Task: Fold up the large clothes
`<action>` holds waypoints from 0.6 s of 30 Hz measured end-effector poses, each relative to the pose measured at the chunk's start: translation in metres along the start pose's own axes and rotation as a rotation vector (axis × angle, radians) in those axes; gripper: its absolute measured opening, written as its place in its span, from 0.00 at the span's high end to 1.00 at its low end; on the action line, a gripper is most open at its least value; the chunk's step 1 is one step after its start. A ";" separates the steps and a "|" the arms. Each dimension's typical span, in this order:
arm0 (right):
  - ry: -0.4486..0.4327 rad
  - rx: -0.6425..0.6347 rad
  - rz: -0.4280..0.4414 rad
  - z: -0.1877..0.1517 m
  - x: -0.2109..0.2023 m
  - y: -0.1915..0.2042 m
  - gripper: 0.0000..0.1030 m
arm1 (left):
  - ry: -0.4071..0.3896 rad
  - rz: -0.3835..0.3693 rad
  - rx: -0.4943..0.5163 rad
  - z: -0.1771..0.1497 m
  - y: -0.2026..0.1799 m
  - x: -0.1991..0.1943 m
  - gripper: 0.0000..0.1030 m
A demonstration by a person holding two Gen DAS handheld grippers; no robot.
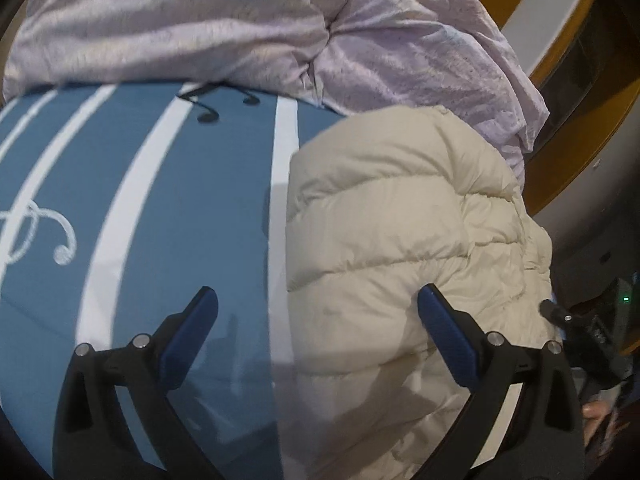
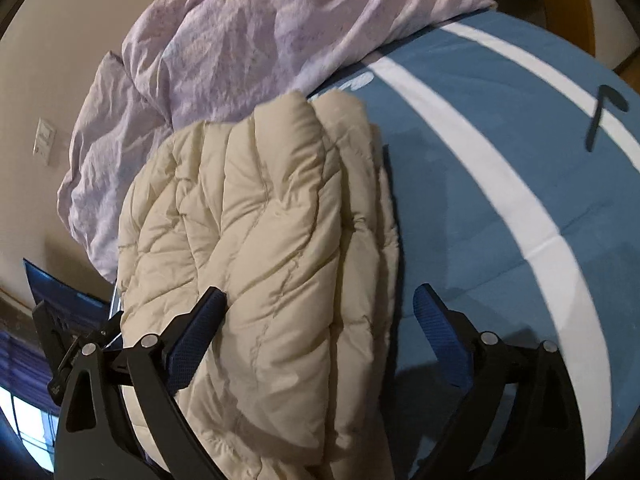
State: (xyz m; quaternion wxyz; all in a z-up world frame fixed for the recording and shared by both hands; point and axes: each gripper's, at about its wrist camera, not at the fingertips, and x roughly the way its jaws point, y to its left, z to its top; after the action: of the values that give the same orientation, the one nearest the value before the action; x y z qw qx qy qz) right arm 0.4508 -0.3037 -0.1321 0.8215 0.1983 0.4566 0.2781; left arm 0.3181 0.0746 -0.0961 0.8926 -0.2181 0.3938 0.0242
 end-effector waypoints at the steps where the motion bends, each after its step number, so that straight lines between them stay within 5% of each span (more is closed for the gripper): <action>1: 0.013 0.001 0.014 0.001 0.004 0.001 0.05 | 0.007 -0.011 -0.005 0.000 0.000 0.002 0.03; 13: 0.059 -0.013 0.126 0.008 0.027 0.002 0.05 | 0.092 -0.180 -0.104 0.001 0.006 0.030 0.04; 18: 0.061 -0.025 0.160 0.009 0.032 0.005 0.08 | 0.120 -0.262 -0.154 -0.001 0.007 0.036 0.14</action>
State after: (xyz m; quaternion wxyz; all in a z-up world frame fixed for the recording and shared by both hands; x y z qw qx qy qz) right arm 0.4714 -0.2804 -0.1453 0.7848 0.2154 0.4605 0.3544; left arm 0.3406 0.0760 -0.1249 0.8435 -0.3366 0.4117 -0.0755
